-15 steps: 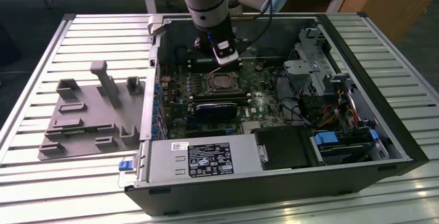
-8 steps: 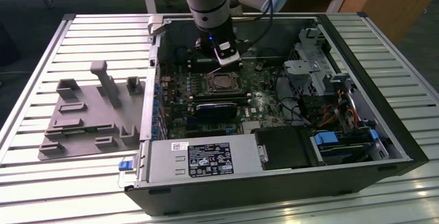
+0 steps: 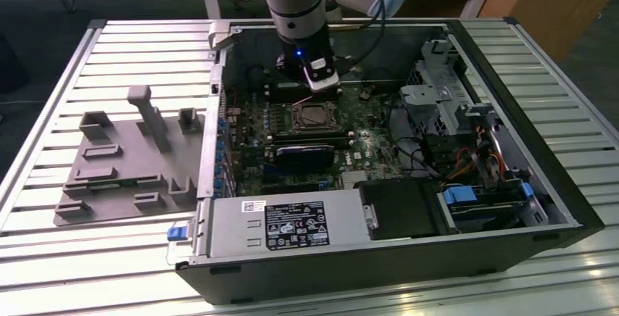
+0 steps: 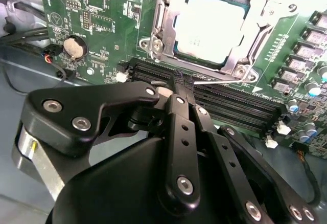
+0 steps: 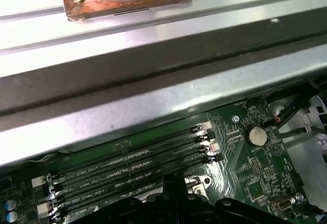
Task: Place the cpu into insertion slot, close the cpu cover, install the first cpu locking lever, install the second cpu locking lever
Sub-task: 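Install the first cpu locking lever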
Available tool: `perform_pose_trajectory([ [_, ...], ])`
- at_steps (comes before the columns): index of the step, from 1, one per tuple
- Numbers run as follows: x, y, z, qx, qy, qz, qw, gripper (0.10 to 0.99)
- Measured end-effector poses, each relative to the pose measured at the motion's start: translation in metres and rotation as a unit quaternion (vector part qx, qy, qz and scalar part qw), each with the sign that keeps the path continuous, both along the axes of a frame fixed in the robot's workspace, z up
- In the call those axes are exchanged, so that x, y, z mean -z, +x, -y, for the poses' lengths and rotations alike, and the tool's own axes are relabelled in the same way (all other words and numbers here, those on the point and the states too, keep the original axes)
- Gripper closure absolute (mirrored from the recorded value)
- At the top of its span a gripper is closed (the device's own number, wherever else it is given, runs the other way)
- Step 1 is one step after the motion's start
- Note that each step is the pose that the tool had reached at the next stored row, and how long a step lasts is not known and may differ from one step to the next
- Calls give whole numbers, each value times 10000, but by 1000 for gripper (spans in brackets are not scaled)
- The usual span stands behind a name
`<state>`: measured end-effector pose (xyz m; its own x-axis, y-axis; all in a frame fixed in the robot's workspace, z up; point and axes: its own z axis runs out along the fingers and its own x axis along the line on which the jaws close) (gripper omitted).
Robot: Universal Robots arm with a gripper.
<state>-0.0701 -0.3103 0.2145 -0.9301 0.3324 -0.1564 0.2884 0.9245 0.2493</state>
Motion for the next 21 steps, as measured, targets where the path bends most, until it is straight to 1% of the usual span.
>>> perform_pose_trajectory([
  [4,8,0,-36,0,-17,-4,10000,984],
  [5,11,0,-40,0,-43,-6,10000,984],
  [8,22,0,-53,0,-156,-6,9999,984],
  [10,28,0,-67,0,-198,-6,9998,984],
  [21,41,0,-99,1,-258,-6,9997,984],
])
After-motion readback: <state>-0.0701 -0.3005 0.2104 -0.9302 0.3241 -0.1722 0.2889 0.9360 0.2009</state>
